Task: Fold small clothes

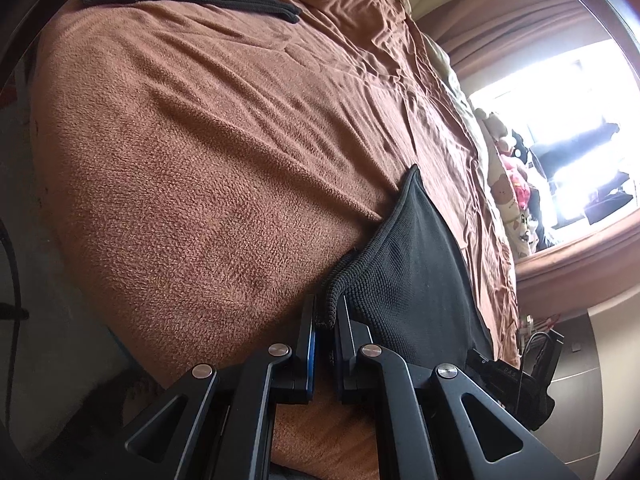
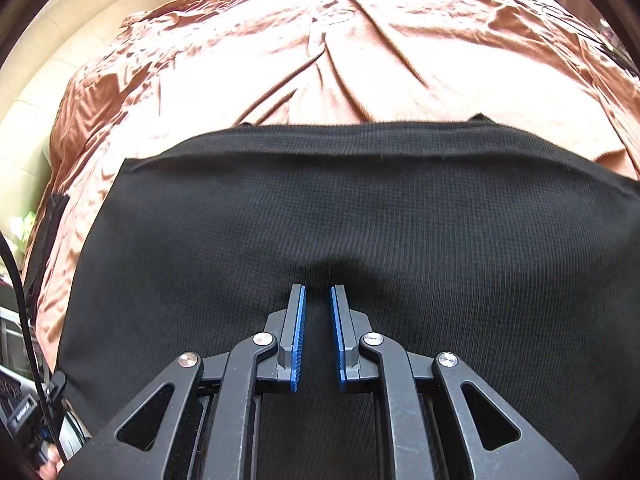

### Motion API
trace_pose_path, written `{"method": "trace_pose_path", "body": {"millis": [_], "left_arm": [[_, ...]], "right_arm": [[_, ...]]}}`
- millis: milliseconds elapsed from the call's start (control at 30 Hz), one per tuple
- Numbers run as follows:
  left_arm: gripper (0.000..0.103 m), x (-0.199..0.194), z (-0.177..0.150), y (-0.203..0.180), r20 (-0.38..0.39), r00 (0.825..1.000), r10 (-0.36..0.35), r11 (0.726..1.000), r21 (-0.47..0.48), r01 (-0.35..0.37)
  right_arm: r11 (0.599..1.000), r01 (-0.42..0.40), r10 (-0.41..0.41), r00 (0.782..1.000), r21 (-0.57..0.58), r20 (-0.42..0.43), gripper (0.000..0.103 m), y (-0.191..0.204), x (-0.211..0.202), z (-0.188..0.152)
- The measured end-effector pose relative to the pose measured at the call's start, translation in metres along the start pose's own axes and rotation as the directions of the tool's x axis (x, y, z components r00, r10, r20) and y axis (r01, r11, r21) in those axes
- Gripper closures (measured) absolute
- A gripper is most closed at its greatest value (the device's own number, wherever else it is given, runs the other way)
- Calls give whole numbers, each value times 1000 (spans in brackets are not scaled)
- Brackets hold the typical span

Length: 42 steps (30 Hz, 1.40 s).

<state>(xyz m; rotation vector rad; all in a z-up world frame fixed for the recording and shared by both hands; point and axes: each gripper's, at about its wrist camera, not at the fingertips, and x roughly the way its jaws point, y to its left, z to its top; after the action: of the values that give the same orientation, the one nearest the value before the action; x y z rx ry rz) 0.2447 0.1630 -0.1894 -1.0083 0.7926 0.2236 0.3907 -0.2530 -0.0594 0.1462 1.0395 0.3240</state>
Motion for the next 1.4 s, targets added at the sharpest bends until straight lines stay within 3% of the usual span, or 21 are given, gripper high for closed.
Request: {"method": "trace_pose_path", "body": {"millis": [900, 1133, 1400], "left_arm": [[96, 3, -4, -2, -20, 999, 48, 998, 27, -48], [96, -11, 2, -20, 6, 1000, 9, 998, 58, -9], [96, -24, 8, -46, 7, 998, -64, 991, 116, 63]], "right_arm": [[994, 12, -17, 999, 104, 42, 97, -20, 24, 63], [996, -60, 54, 995, 69, 84, 96, -13, -23, 30], [991, -126, 124, 991, 36, 48, 93, -17, -52, -28]]}}
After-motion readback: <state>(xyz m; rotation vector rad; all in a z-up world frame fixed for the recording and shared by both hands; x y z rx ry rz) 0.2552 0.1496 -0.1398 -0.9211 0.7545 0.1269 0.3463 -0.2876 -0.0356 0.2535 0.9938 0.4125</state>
